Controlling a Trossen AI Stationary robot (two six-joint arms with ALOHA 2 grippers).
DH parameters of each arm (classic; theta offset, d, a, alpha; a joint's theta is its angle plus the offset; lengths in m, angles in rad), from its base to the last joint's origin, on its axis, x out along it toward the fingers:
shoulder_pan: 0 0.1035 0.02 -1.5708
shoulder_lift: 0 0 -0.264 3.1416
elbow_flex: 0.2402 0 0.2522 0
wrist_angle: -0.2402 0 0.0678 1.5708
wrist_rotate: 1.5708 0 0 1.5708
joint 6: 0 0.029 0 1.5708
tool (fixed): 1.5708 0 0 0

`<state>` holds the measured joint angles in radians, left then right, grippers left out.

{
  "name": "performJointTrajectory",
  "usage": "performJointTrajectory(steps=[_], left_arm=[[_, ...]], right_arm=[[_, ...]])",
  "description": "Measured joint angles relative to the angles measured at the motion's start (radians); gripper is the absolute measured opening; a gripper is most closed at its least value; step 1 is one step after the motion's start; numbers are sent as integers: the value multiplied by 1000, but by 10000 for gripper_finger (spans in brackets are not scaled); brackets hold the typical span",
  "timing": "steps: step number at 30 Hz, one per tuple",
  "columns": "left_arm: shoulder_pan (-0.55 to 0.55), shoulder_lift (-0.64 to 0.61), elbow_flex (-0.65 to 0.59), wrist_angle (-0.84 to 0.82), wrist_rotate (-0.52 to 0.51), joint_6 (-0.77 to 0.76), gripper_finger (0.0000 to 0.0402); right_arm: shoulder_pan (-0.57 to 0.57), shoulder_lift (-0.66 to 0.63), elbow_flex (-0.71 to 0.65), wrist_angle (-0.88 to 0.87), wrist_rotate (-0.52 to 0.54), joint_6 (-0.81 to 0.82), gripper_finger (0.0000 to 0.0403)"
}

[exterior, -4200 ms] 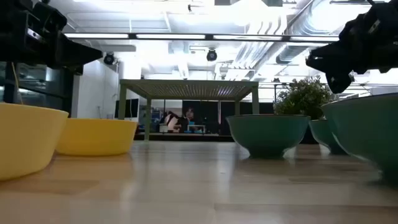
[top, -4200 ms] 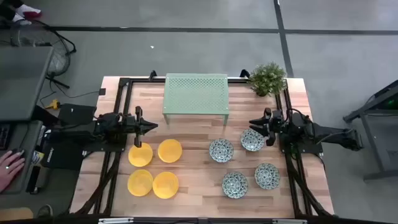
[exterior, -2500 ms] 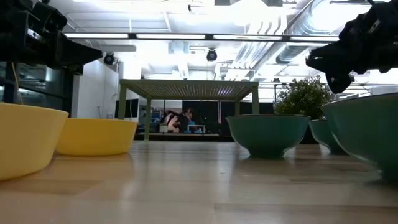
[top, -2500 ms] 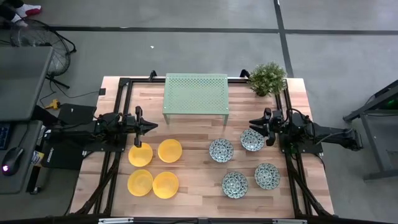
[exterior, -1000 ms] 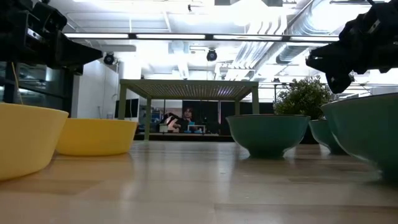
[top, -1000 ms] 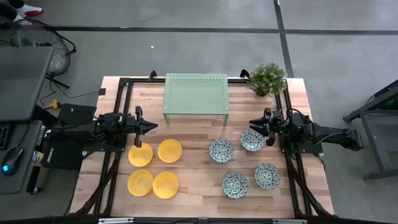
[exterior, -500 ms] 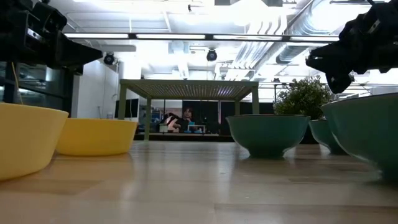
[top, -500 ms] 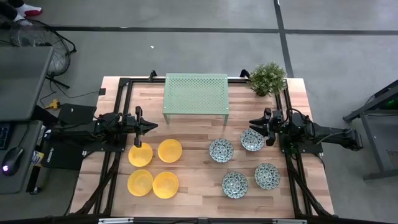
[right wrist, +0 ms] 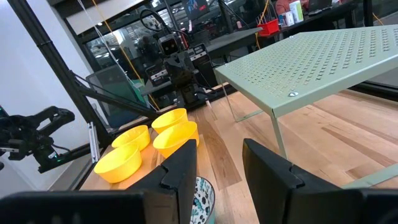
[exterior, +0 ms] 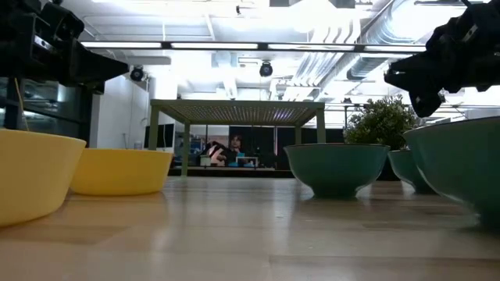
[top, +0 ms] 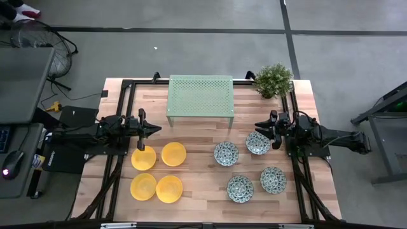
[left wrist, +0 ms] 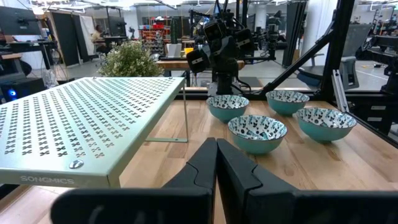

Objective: Pick & Place Mini bowls

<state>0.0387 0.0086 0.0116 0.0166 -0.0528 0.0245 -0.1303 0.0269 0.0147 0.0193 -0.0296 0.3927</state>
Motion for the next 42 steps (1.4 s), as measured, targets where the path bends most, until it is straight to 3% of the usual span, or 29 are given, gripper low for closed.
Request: performJointTrajectory(steps=[24,33,42], left_arm=[[0,0,0,0,0,0,7],[0,0,0,0,0,0,7],[0,0,0,0,0,0,7]], right_arm=[[0,0,2,-3,-29,0,119],[0,15,170,-295,-9,-90,119],[0,200,299,-315,19,-28,119]])
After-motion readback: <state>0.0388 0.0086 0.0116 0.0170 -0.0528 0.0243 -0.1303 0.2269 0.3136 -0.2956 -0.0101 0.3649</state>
